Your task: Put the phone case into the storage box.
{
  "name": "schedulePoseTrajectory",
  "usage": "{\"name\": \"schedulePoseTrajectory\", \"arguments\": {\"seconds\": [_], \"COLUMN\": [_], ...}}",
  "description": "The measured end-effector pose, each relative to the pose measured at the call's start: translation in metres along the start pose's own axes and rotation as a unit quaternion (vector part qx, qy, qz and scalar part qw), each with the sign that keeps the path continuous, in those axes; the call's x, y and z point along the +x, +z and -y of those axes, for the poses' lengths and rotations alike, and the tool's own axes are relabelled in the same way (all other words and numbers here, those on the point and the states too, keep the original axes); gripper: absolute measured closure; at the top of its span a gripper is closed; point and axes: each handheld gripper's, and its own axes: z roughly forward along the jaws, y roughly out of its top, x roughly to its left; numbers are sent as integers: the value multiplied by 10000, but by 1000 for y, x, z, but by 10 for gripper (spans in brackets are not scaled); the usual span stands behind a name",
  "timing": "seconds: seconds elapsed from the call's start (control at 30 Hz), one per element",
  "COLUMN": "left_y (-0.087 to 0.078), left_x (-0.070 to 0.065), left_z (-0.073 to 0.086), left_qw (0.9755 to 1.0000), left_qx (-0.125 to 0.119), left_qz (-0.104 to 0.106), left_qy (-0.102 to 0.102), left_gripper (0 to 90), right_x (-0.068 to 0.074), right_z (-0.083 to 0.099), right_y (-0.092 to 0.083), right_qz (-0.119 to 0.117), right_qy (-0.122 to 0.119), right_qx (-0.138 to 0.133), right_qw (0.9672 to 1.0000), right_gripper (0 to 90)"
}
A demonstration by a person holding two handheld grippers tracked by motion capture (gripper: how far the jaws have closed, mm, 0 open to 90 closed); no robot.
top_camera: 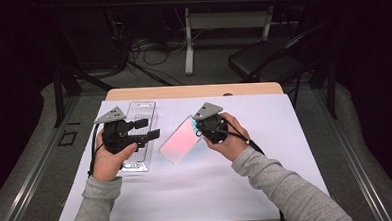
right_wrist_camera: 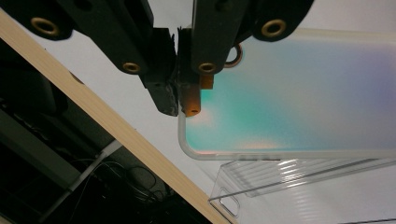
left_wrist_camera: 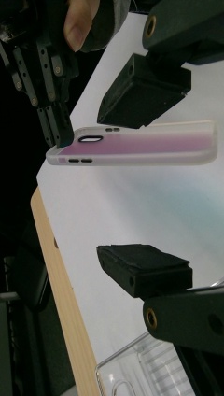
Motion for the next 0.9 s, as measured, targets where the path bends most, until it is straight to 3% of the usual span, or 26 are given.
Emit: {"name": "schedulePoseTrajectory", "arguments": {"seconds": [0.47, 0.9], "left_y": [7, 17], "left_x": [-6, -10], "left_z": [1, 4], "left_qw": [9996, 9987], "left_qx": [266, 415], "left_qz": [47, 292], "left_qy": [24, 36], "left_gripper": [394, 442], "right_x": [2, 5], "right_z": [0, 0], "right_y": [-2, -4], "right_qz": [50, 65], "right_qy": [-120, -228], "right_qx": [-49, -81], "right_qw": [9999, 9997], "right_gripper": [877, 877]}}
